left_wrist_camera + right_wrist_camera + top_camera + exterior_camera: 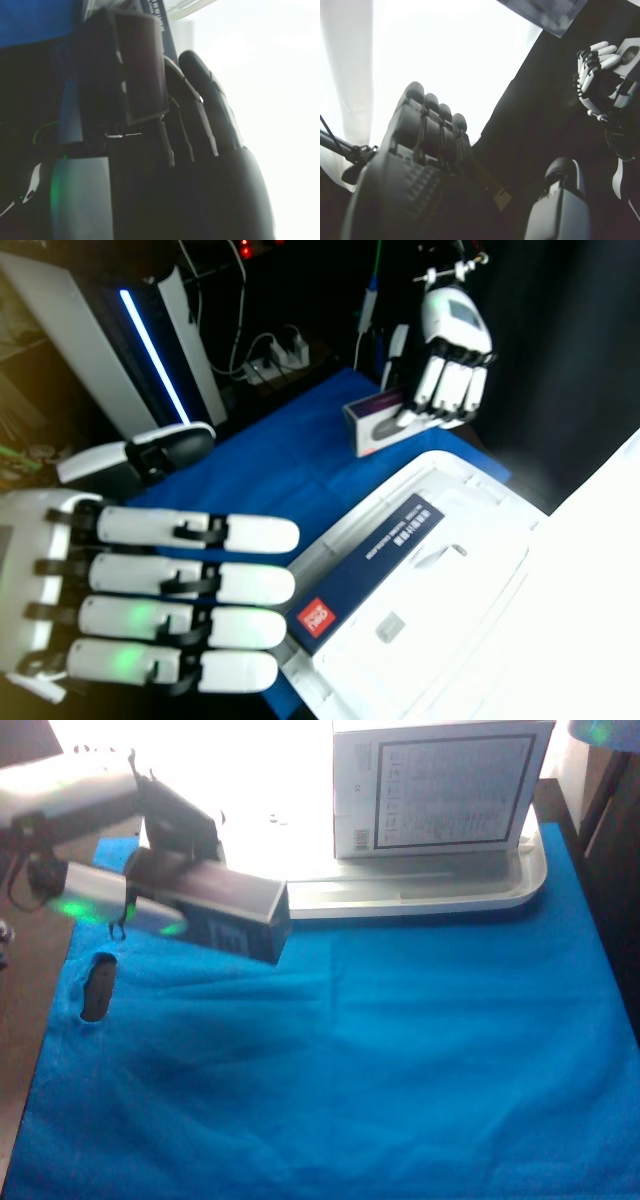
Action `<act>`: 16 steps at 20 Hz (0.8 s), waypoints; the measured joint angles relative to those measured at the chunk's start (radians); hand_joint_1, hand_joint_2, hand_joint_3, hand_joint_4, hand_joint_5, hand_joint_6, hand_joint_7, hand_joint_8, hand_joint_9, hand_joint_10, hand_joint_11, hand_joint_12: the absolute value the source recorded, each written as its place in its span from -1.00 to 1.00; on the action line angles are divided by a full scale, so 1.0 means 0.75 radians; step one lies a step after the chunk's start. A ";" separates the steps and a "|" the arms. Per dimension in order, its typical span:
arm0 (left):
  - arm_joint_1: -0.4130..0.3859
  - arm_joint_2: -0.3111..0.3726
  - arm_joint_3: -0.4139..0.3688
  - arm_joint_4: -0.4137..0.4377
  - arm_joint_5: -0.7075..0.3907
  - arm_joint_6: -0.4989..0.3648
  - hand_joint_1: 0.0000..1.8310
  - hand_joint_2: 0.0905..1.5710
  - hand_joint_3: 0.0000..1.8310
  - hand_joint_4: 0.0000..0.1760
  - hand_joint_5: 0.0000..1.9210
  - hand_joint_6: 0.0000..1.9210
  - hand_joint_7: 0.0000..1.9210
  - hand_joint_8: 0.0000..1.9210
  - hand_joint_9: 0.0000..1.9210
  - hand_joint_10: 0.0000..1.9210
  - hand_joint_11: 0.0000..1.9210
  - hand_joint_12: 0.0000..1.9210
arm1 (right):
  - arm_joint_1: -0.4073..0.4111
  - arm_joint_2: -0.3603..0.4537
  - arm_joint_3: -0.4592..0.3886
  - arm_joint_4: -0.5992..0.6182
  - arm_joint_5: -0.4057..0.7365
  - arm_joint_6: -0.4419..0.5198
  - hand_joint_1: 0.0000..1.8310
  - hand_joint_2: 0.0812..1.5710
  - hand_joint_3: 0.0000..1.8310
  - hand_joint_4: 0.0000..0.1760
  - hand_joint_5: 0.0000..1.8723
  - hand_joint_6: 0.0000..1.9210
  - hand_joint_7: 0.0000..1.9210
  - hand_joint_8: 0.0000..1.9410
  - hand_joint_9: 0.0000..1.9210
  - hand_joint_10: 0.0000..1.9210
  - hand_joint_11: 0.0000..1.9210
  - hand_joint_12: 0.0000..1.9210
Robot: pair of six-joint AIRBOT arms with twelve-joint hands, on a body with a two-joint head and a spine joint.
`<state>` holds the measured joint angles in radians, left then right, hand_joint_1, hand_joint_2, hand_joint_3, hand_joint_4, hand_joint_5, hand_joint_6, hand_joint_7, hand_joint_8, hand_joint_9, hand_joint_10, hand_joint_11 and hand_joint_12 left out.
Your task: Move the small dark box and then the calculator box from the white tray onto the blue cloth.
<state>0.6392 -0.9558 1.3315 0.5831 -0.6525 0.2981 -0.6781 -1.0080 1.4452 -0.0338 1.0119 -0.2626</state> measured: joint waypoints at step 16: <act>0.170 -0.003 -0.016 -0.102 0.001 0.001 0.10 0.27 -1.00 -1.00 -0.18 -0.25 -0.13 -0.56 -0.20 -0.58 -0.67 0.13 | -0.001 -0.012 0.000 -0.010 -0.001 0.001 -0.48 -0.06 -1.00 -1.00 -0.81 -1.00 -0.82 -0.99 -0.79 -0.98 -0.78 -0.92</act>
<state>0.7666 -0.9577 1.3197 0.5068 -0.6521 0.2989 -0.6785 -1.0168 1.4452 -0.0414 1.0115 -0.2623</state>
